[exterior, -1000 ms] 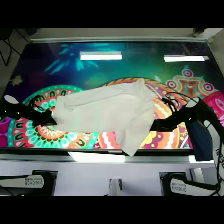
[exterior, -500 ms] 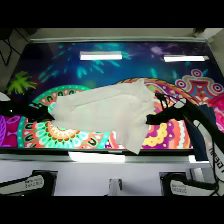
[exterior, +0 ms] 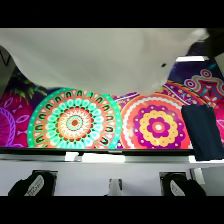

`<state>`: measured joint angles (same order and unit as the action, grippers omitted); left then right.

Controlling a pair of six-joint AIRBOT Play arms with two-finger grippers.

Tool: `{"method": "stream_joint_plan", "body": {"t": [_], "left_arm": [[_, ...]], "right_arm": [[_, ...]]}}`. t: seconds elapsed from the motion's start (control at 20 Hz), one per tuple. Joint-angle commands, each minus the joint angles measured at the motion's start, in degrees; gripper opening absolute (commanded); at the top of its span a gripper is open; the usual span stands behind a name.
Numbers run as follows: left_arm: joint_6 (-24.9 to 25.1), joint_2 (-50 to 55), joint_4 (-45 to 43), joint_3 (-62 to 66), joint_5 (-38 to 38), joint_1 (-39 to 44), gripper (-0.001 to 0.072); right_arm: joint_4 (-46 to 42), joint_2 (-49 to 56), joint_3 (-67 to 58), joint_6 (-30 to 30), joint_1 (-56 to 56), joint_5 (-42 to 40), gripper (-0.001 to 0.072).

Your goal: Fold the shirts.

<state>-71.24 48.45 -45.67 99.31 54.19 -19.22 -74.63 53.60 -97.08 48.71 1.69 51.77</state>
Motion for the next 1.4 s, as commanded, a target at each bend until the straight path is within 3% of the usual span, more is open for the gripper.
{"method": "stream_joint_plan", "body": {"t": [0.0,0.2,0.5,0.7,0.85,1.0,1.1,1.35], "left_arm": [[-2.64,-9.31,1.57,11.8,-7.13,-0.07,0.003],[-11.74,-12.74,-6.67,11.8,2.38,-0.11,0.003],[-11.98,-9.22,-9.42,11.78,14.56,-0.09,0.0029],[-12.0,1.62,-10.03,10.71,30.99,-0.04,0.0029],[-10.95,10.82,-10.1,3.02,34.38,-0.02,0.0029],[-10.25,17.92,-12.33,-11.02,32.3,0.5,0.0029],[-10.27,22.64,-13.51,-19.67,25.22,2.03,0.0029],[-10.47,34.71,-13.27,-20.17,8.35,6.95,0.003]], "right_arm": [[-5.07,-11.69,-12.74,-0.02,-0.07,-0.76,0.0017],[-10.97,-16.9,-12.74,4.46,-0.07,7.56,0.0017],[-11.72,-14.12,-12.72,4.7,-0.07,15.67,0.0017],[-12.94,-3.06,-12.04,5.95,-0.07,34.53,0.0018],[-9.51,9.75,-6.67,5.95,-0.07,43.17,0.0017],[-6.93,22.4,1.25,8.35,-0.79,37.48,0.0017],[-6.84,30.69,2.14,8.96,-3.41,32.52,0.0017],[-6.99,41.07,2.14,12.94,-6.47,13.75,0.0018]]}}
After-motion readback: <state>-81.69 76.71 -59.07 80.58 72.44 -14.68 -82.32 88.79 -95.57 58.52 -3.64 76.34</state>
